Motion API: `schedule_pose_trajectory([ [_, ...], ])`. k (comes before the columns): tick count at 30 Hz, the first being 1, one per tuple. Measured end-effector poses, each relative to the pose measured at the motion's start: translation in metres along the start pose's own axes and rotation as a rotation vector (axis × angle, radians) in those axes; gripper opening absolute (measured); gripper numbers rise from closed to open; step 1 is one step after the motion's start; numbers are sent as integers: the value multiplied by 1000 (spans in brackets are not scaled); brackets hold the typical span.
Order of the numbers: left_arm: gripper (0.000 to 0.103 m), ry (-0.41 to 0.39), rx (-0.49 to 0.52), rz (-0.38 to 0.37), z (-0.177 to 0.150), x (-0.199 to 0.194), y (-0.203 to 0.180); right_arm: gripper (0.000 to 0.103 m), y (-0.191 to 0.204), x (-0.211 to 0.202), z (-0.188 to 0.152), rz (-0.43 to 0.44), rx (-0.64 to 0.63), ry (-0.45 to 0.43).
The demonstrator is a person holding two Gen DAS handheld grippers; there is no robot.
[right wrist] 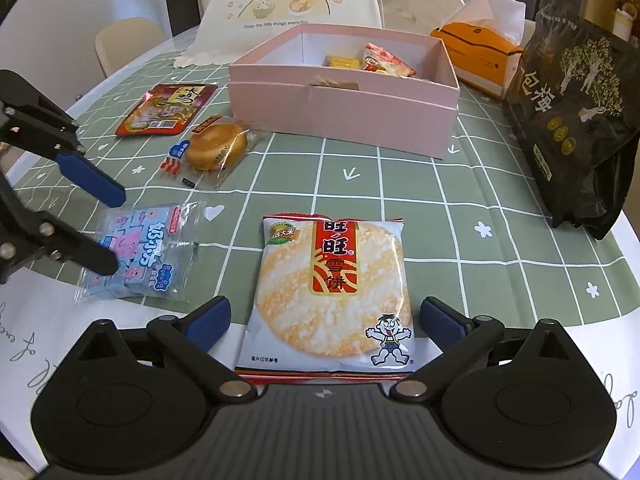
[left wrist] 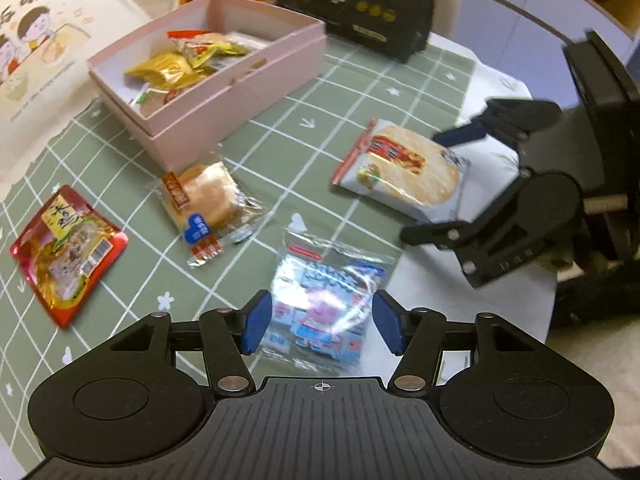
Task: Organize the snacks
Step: 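Grasp the Peppa Pig candy bag with left tool while right tool holds the rice-cracker bag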
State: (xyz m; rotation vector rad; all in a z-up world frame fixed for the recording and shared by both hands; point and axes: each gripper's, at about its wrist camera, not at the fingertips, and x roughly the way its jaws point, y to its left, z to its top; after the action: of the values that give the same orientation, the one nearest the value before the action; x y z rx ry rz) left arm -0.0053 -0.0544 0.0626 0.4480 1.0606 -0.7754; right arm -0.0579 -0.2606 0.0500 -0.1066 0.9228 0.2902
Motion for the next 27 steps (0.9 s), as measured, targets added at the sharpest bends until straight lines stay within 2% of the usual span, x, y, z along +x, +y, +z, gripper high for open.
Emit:
schedule_pose_trajectory([
  [6,62,31,80,63,-3,15,-16,101,0,0,2,0,-4,27],
  [8,64,23,93,93,-3,19,-18,94,-2,-3,4,-9,11,48],
  [10,75,27,69,93,-2,24,-16,91,-8,-7,6,-7,54,66],
  [11,78,31,62,85,-2,27,-16,91,-10,-10,6,-4,72,67],
  [13,93,35,67,69,-3,32,-21,91,-14,-17,5,-14,95,51],
  [14,96,34,73,64,-4,34,-23,91,-15,-20,4,-27,94,41],
  [16,97,25,71,75,-5,36,-24,91,-14,-25,3,-61,72,28],
  [18,97,16,24,71,-5,36,-18,91,-13,-30,2,-85,51,18],
  [22,95,25,-85,84,-4,38,2,91,-14,-35,1,-75,51,8],
  [27,94,38,-109,62,-1,36,9,91,-12,-34,2,-77,37,5],
])
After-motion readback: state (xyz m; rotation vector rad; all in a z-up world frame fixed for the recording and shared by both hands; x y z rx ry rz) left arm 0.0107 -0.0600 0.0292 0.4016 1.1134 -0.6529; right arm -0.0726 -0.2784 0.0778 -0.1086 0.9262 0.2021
